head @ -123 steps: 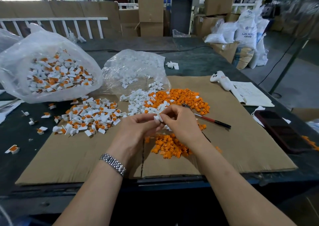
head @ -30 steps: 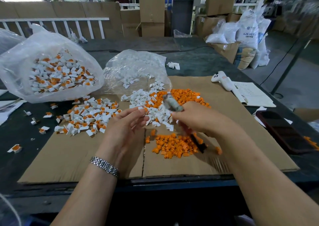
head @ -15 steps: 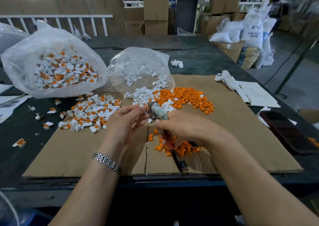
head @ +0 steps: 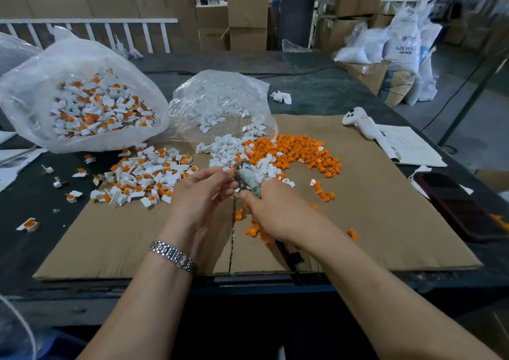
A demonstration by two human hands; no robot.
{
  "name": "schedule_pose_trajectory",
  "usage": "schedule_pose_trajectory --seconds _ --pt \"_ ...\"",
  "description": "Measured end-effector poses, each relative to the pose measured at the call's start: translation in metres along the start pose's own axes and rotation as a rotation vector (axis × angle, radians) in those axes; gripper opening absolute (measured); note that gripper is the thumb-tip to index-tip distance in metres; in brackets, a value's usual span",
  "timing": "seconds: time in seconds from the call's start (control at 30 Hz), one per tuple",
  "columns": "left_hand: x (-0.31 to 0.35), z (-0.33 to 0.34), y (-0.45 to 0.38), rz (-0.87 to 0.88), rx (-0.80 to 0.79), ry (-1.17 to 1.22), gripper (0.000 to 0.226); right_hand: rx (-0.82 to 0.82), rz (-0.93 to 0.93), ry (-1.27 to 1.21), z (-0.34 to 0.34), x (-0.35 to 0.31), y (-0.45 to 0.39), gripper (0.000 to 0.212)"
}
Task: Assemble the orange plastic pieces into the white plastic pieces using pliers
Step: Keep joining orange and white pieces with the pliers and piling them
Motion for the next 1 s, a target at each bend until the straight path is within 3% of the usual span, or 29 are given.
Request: schedule_pose_trajectory --seconds 0.1,0.17,0.23,0.3,0.43,0.57,0.63,0.8,0.9,1.0 --pt "-0.001 0.001 0.000 0.004 -0.009 0.027 0.002 -0.013 -0.004 -0.062 0.001 0.002 -0.001 0.040" --pt "-0.001 0.001 -0.001 0.006 -0.013 0.033 0.001 -0.117 0.030 -0.204 0.002 0.006 0.000 0.048" --pt "0.001 -0.007 -0.003 0.022 0.004 0.004 0.004 -0.182 0.055 -0.171 -0.005 0.012 -0.001 0.057" --pt "0.008 -0.025 -0.007 0.055 0.083 -0.091 0.008 -0.114 0.056 -0.016 -0.024 0.022 -0.010 0.058" --pt "0.030 -0.078 -0.011 0.154 0.391 -0.378 0.013 0.116 0.126 0.277 -0.065 0.060 -0.033 0.048" --pt "0.043 -0.083 -0.012 0.272 0.481 -0.505 0.028 0.200 0.255 0.482 -0.078 0.097 -0.046 0.058" --pt "0.045 -0.063 -0.013 0.359 0.413 -0.696 0.028 0.232 0.287 0.576 -0.077 0.104 -0.046 0.068" --pt "0.021 0.010 -0.025 0.443 0.053 -1.161 0.028 0.297 0.272 0.751 -0.072 0.104 -0.047 0.074" --pt "0.010 0.030 -0.030 0.473 -0.015 -1.379 0.030 0.317 0.253 0.783 -0.071 0.104 -0.047 0.073" --pt "0.012 0.032 -0.031 0.529 -0.003 -1.407 0.024 0.301 0.259 0.787 -0.070 0.106 -0.047 0.075"
Point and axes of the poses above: each hand's wrist, its own y-axis away from the middle knuckle, its own z-axis out of the palm, x = y × z, the point moved 10 cm from there along -y, towards the middle knuckle, and after that the axes turned 1 degree about -z, right-handed, at the moved point
